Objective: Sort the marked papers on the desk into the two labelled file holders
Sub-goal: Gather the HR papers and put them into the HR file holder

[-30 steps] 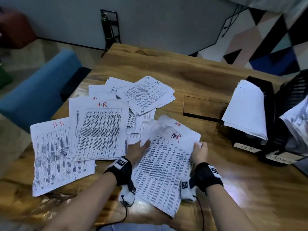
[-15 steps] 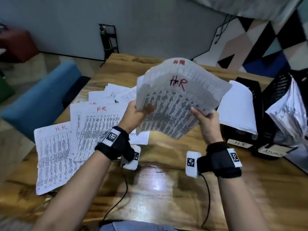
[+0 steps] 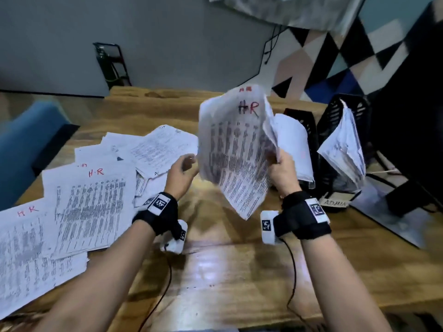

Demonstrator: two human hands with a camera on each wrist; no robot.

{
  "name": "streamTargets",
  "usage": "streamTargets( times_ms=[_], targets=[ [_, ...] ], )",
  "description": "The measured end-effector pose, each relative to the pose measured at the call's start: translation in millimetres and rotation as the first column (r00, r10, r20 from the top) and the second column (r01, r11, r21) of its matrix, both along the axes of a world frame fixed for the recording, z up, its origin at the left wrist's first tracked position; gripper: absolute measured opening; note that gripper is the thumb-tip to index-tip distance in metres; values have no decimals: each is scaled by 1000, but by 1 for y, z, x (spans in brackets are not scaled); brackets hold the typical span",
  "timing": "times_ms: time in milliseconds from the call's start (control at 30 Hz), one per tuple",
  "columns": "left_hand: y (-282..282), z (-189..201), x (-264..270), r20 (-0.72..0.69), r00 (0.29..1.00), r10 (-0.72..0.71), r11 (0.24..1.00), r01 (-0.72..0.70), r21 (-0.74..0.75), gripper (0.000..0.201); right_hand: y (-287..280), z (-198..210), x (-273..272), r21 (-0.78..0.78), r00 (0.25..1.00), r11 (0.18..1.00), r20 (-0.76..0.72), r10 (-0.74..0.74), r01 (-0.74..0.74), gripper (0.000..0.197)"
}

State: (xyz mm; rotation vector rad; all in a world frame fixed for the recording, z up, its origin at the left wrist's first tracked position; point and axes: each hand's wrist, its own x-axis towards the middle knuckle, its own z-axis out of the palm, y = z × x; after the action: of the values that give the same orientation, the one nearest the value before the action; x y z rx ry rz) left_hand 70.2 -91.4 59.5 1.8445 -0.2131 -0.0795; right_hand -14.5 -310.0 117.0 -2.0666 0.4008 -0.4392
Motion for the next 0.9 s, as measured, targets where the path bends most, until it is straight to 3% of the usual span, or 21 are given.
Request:
streamTargets(
  times_ms=[67,133,200,300,500,567,633,733,833,900],
  targets=[
    [-34,-2,4,-76,996,-52,992,60,111,44,-38,27,-10,-2,977,982,100,-188,189,27],
    [-72,-6,6,-175,974,-142,967,175,185,59,-68,55,-22,-54,909,917,172,-380,394,22],
    [-108,-6,7,-223,945,-238,924,291,248,72,-88,79,-33,-119,842,848,252,-477,516,32],
    [-160,-2,13,-282,917,-282,883,363,297,91,-110,94,-36,-169,783,779,308,-541,604,50],
    [-220,-14,39,-501,858,-116,971,203,123,99,-131,83,-22,-151,777,791,367,-512,593,64],
    [-232,-22,40,-568,816,-111,985,165,44,92,-134,76,-17,-160,793,808,370,-483,567,67],
    [-241,-29,39,-574,799,-177,984,166,-72,66,-139,67,-9,-179,806,823,392,-443,539,69],
    [-246,-18,36,-414,884,-218,967,137,-215,14,-143,54,5,-224,826,829,393,-405,513,68],
    [-240,9,46,-239,965,-109,963,43,-265,10,-132,39,17,-267,868,864,387,-310,428,65],
    [-234,22,53,-183,981,-68,966,19,-257,11,-127,20,26,-251,939,918,235,-250,307,67]
  ],
)
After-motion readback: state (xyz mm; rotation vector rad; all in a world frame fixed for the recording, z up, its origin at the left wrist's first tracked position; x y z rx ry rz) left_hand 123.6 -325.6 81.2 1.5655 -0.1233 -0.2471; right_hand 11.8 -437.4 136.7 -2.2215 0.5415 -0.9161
